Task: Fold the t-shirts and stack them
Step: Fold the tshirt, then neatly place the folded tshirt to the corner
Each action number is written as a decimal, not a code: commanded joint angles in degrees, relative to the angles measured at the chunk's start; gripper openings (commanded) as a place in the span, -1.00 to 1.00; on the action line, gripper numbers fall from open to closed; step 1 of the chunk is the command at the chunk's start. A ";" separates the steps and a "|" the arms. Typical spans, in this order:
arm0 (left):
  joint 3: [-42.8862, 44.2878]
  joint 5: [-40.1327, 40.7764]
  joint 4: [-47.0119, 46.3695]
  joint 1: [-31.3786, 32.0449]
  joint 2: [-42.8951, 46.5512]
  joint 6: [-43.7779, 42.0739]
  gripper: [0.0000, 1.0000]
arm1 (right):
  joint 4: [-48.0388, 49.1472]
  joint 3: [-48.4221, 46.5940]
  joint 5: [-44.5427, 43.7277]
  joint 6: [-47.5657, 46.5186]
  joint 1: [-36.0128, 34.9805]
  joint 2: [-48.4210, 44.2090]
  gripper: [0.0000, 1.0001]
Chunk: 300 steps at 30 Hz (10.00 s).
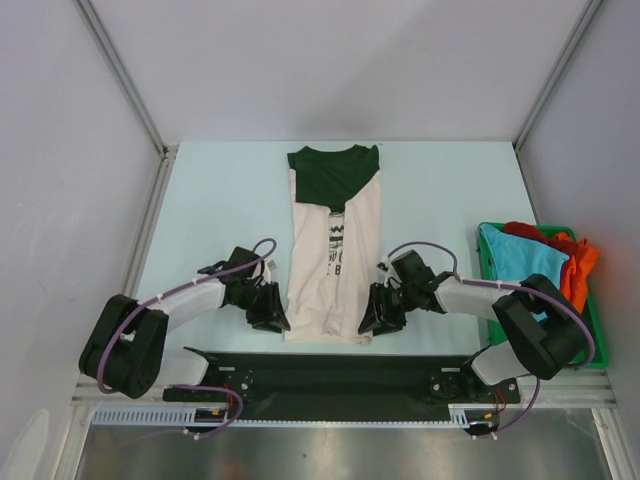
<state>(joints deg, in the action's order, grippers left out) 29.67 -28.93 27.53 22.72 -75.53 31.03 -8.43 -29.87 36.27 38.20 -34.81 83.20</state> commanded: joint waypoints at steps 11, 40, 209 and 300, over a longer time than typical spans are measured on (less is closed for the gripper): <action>1.35 -0.70 0.33 0.22 4.85 -2.54 -0.99 | -4.40 0.43 -4.11 -2.86 0.88 -2.42 -1.00; 35.19 4.14 -0.54 -7.16 -11.56 -15.12 -0.99 | -3.79 -32.34 1.34 -17.89 21.71 8.46 -1.00; 74.65 -3.67 2.71 -11.91 -56.48 -24.35 0.30 | -8.36 -62.33 1.96 -28.96 26.28 43.80 0.32; 89.60 60.47 -14.87 -35.90 -66.86 -71.10 -0.99 | -13.11 -64.26 -3.40 -38.11 26.81 28.60 0.43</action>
<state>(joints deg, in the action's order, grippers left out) 117.08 28.45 16.53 -12.23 -142.10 -37.76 -22.41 -91.53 33.21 1.21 -7.86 112.05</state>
